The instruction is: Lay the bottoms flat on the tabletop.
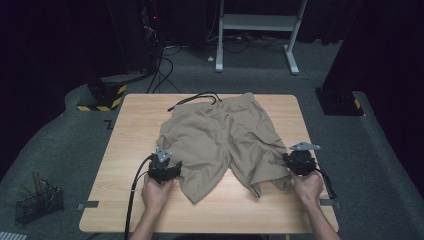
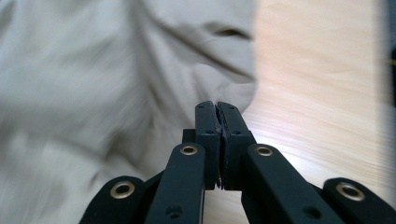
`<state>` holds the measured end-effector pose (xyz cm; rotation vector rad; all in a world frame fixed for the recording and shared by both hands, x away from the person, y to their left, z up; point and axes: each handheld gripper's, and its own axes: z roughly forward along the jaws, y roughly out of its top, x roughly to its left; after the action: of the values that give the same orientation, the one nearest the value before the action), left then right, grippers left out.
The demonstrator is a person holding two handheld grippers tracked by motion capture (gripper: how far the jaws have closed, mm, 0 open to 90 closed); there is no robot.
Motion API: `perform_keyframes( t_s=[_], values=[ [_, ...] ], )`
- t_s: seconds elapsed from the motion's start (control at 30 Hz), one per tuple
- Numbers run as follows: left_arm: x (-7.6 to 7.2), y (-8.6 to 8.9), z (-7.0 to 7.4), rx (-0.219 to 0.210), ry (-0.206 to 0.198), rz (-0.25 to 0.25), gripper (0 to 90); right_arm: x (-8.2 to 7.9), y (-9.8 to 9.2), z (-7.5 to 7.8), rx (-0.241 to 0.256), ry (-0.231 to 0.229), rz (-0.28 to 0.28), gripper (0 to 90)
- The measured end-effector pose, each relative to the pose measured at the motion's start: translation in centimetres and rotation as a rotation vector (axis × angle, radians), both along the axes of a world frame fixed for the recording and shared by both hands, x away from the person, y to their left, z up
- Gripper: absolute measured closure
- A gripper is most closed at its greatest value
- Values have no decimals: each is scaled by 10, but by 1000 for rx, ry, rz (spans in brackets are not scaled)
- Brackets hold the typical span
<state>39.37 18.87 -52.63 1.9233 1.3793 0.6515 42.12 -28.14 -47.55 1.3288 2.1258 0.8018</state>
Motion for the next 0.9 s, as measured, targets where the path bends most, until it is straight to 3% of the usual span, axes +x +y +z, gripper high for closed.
perform_keyframes(
  t_s=[0.1,0.23,0.3,0.4,0.5,0.53,0.6,0.63,0.7,0.77,0.9],
  values=[
    [0,0,0,0,0,1,396,-7,-14,15,-27,-51,-52,866],
    [0,0,0,0,0,0,397,0,-19,6,-90,-12,-85,823],
    [0,0,0,0,0,1,397,0,-23,6,-68,-20,-98,735],
    [0,0,0,-1,-1,2,398,-8,-21,14,-20,-50,-66,653],
    [0,0,0,-2,0,-2,402,-14,-4,10,25,-20,25,603],
    [0,0,0,-4,-1,-4,417,-14,6,4,13,-8,57,601],
    [-1,1,2,2,3,-25,487,-10,22,-7,-18,12,92,595],
    [-1,1,3,6,14,-28,551,-5,30,-16,-3,29,107,592],
    [-2,2,9,38,56,-49,728,3,38,-26,34,46,114,579],
    [-6,4,16,57,120,-84,833,10,45,-36,61,56,112,568],
    [-26,11,24,51,178,-117,865,11,55,-44,81,23,108,550]
  ],
)
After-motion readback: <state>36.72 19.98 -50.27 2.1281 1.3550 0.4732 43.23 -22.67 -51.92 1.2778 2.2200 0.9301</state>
